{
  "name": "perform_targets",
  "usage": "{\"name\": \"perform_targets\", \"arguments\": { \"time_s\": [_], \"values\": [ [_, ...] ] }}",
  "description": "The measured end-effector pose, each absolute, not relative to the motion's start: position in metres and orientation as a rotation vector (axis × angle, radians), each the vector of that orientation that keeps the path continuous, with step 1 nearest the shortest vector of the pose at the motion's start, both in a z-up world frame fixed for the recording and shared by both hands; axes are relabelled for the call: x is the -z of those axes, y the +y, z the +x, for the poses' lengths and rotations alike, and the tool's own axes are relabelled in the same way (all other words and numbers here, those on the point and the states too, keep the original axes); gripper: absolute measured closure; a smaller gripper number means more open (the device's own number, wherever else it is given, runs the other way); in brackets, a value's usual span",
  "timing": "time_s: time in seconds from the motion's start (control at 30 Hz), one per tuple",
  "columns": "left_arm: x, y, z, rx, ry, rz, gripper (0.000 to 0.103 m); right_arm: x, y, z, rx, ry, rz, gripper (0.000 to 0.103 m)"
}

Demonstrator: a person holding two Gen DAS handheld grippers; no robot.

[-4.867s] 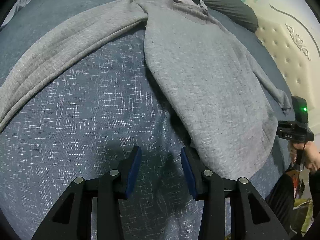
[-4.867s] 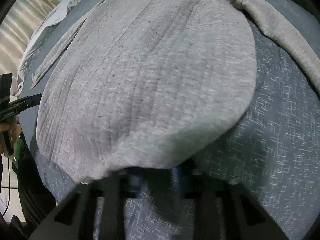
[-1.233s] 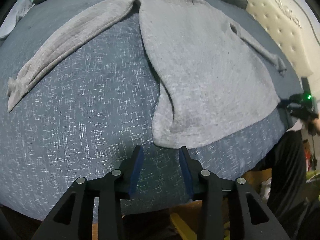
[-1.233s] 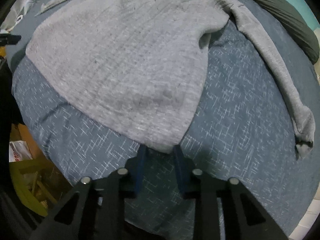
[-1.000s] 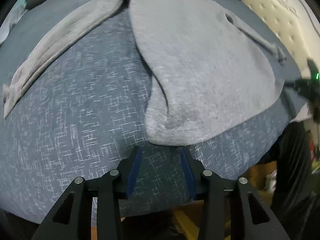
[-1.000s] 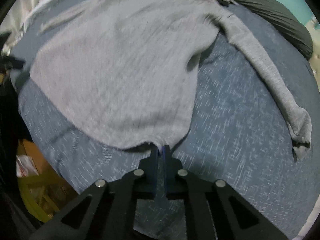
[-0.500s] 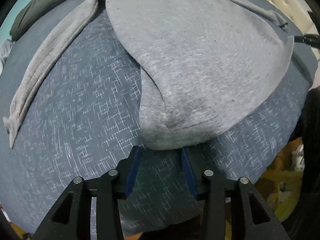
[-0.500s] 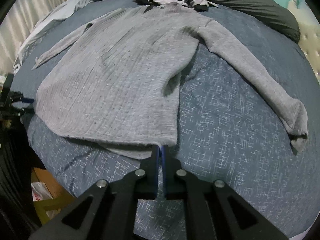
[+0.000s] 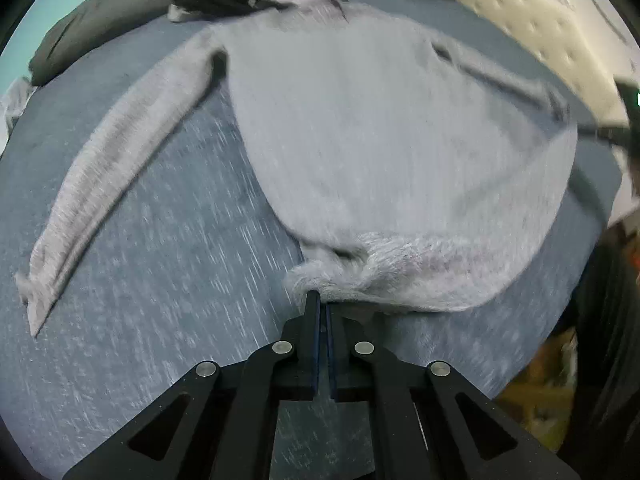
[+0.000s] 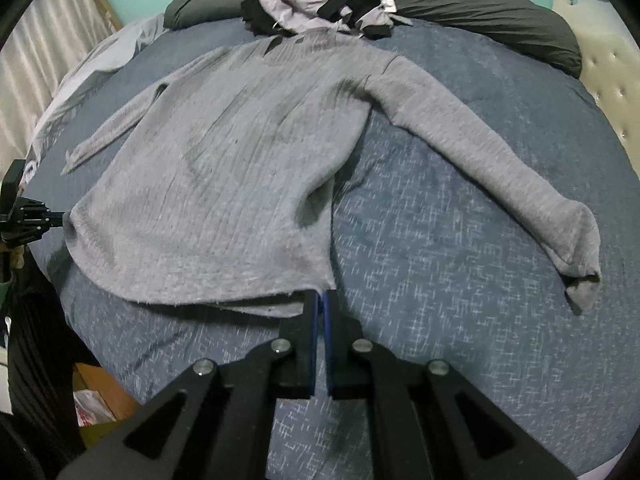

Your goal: Fold clothes

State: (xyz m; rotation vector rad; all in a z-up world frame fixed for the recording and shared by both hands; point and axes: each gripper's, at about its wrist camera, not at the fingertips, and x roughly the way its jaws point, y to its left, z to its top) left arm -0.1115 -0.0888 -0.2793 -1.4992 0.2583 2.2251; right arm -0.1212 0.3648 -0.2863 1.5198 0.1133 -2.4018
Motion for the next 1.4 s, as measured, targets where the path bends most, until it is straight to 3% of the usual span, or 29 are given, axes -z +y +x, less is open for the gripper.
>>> {"name": "perform_targets", "arguments": {
  "time_s": [0.23, 0.53, 0.57, 0.63, 0.67, 0.7, 1.0, 1.13, 1.17, 1.27, 1.4],
  "values": [
    [0.243, -0.105, -0.154, -2.316, 0.156, -1.462, 0.101, 0.270, 0.388, -0.146, 2.485, 0.013, 1.508, 0.103],
    [0.271, -0.091, -0.184, -2.285, 0.165, -1.535, 0.101, 0.311, 0.374, -0.150, 2.304, -0.016, 1.667, 0.102],
    [0.272, -0.091, -0.185, -2.284, 0.165, -1.537, 0.101, 0.317, 0.369, -0.146, 2.279, -0.009, 1.688, 0.099],
    [0.274, -0.090, -0.185, -2.281, 0.165, -1.541, 0.101, 0.328, 0.360, -0.139, 2.228, 0.003, 1.725, 0.079],
    [0.275, -0.089, -0.186, -2.279, 0.165, -1.543, 0.101, 0.332, 0.355, -0.135, 2.204, 0.009, 1.733, 0.060],
    [0.276, -0.089, -0.186, -2.278, 0.165, -1.545, 0.101, 0.335, 0.351, -0.134, 2.192, 0.013, 1.735, 0.054],
    [0.284, -0.088, -0.179, -2.270, 0.178, -1.577, 0.100, 0.360, 0.335, -0.143, 2.196, 0.039, 1.820, 0.055],
    [0.291, -0.085, -0.176, -2.259, 0.200, -1.591, 0.096, 0.362, 0.342, -0.141, 2.215, 0.027, 1.830, 0.075],
    [0.293, -0.085, -0.176, -2.255, 0.199, -1.596, 0.090, 0.362, 0.345, -0.141, 2.221, 0.028, 1.836, 0.082],
    [0.297, -0.084, -0.175, -2.245, 0.190, -1.602, 0.071, 0.362, 0.353, -0.137, 2.227, 0.045, 1.852, 0.085],
    [0.300, -0.082, -0.176, -2.251, 0.187, -1.599, 0.067, 0.362, 0.359, -0.133, 2.214, 0.029, 1.853, 0.086]
  ]
}}
